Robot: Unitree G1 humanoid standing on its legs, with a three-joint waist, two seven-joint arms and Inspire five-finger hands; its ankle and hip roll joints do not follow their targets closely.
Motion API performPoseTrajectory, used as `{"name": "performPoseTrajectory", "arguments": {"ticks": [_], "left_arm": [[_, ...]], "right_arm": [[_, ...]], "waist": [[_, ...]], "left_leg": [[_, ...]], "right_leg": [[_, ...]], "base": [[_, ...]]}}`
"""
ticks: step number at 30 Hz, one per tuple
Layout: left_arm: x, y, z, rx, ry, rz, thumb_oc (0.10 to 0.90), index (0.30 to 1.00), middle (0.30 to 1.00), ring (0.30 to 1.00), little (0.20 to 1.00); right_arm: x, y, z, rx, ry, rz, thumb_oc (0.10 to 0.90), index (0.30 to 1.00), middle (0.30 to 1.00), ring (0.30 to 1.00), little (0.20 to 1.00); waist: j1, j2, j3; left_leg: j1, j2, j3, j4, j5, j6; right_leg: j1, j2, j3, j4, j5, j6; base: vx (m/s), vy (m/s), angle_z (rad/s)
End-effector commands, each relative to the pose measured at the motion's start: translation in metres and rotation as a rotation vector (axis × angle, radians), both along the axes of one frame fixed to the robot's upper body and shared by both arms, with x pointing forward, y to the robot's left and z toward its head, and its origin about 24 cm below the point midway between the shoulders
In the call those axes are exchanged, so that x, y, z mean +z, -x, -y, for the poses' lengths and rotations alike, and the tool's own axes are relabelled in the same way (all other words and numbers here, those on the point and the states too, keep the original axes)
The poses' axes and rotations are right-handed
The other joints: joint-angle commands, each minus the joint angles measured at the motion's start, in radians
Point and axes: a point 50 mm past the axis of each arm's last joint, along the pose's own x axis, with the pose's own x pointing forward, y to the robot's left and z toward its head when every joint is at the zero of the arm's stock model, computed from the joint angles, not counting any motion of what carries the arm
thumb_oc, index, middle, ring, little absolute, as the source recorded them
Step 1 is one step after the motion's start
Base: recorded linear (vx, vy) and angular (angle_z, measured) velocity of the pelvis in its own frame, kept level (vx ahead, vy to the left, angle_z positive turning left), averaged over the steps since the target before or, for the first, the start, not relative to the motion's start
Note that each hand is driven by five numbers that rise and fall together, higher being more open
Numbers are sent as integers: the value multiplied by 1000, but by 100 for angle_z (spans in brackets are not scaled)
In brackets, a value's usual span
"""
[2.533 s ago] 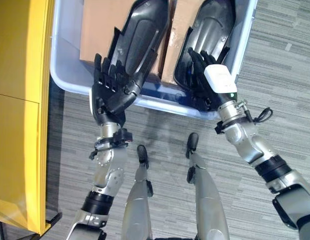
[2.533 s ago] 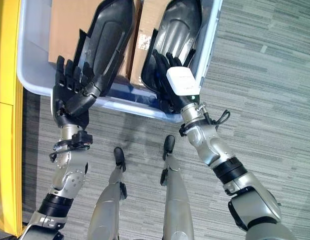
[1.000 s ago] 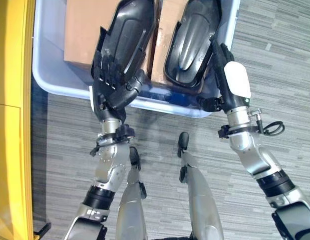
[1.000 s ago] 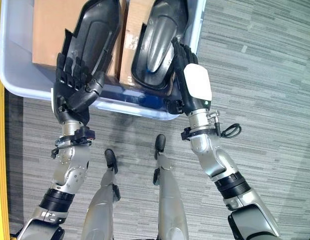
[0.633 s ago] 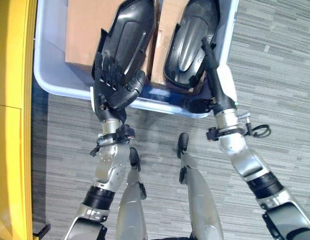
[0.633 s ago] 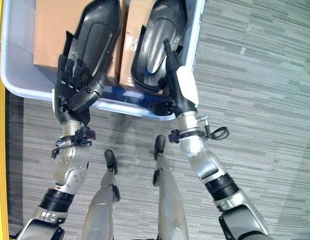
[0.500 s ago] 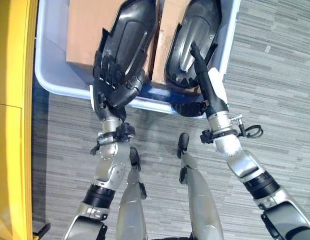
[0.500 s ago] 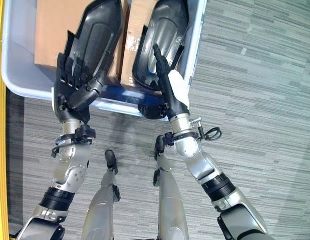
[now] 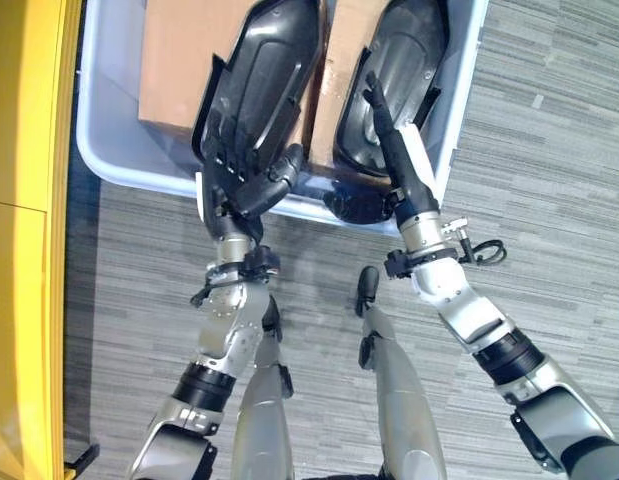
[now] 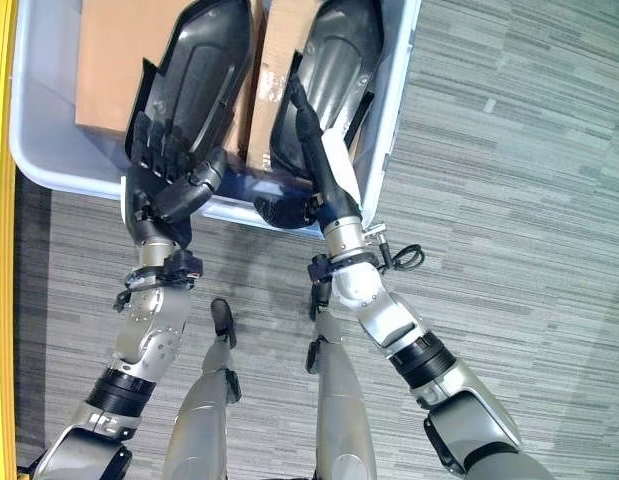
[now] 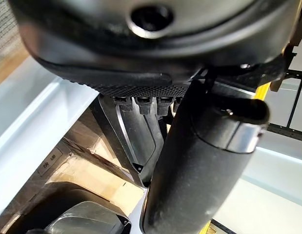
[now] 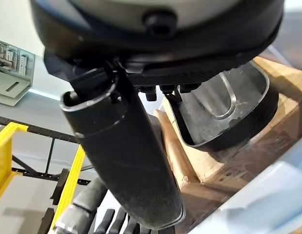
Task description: Move parts from the plastic box to the shelf.
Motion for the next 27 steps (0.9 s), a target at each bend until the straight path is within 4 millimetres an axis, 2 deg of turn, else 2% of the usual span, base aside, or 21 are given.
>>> {"name": "performPoseTrajectory", "arguments": {"ticks": [1,14,27], "left_arm": [[46,11,-3,27,-66,232,900,1000,1000,1000,1000],[46,5,2,38,-61,210,900,1000,1000,1000,1000],[41,-2,11,13,-75,174,900,1000,1000,1000,1000]], "right_arm": [[60,12,-8,17,-92,290,900,1000,1000,1000,1000],[48,-3,15,-205,-5,273,900,1000,1000,1000,1000],[27,-33,13,-257,14,109,900,1000,1000,1000,1000]], "waist": [[19,-45,-18],[3,-18,-18],[6,8,-18]], "left_leg": [[58,-8,-29,50,-109,39],[10,-25,-26,78,-124,54],[-48,-32,-32,89,-123,57]], "right_leg": [[58,-102,113,-32,18,161],[18,-107,128,-24,19,160],[-28,-111,127,-21,19,161]], "base": [[10,55,2],[2,8,0],[1,2,1]]}}
